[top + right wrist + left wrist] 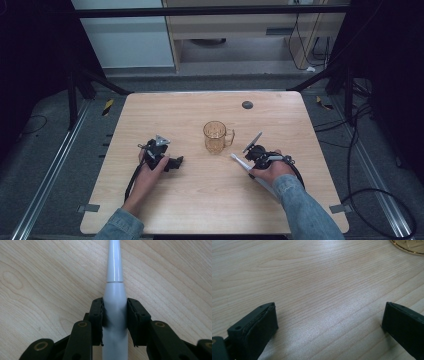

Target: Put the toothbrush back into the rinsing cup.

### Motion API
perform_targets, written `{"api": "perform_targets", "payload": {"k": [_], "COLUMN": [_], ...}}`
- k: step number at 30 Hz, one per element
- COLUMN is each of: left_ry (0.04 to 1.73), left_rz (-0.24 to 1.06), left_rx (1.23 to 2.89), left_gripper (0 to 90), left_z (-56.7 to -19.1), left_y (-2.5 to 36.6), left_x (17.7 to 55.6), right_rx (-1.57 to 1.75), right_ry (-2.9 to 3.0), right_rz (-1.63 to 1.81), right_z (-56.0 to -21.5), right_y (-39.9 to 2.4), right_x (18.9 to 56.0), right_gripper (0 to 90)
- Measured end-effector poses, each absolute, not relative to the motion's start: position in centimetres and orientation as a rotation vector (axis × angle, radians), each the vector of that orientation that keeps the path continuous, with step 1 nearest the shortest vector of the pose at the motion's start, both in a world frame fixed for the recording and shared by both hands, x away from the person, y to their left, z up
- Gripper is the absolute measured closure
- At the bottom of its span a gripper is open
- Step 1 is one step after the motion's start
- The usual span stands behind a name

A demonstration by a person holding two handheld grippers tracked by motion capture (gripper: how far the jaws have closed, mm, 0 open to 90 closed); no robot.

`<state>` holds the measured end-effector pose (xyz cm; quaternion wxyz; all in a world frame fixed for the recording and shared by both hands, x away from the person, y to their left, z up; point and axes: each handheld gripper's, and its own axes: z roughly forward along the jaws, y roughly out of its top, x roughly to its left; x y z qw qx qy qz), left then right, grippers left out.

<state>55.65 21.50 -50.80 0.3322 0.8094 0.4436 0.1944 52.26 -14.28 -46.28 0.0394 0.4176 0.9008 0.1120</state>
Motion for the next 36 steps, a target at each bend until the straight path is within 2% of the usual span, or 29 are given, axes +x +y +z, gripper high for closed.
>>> {"api": "perform_targets", "payload": {"k": [36], "left_ry": [1.159], "left_rz": [0.508], "left_rx": [2.114], "left_gripper": [0.0], "left_z": [-50.8], "left_y": [21.5], "left_x": [55.7], "right_rx": [1.36], "right_ry": [2.656], "right_rz": [0.48], "right_z": [-41.4], "right_y": [-17.9], "right_x": [54.0], "right_gripper": [67.3]}}
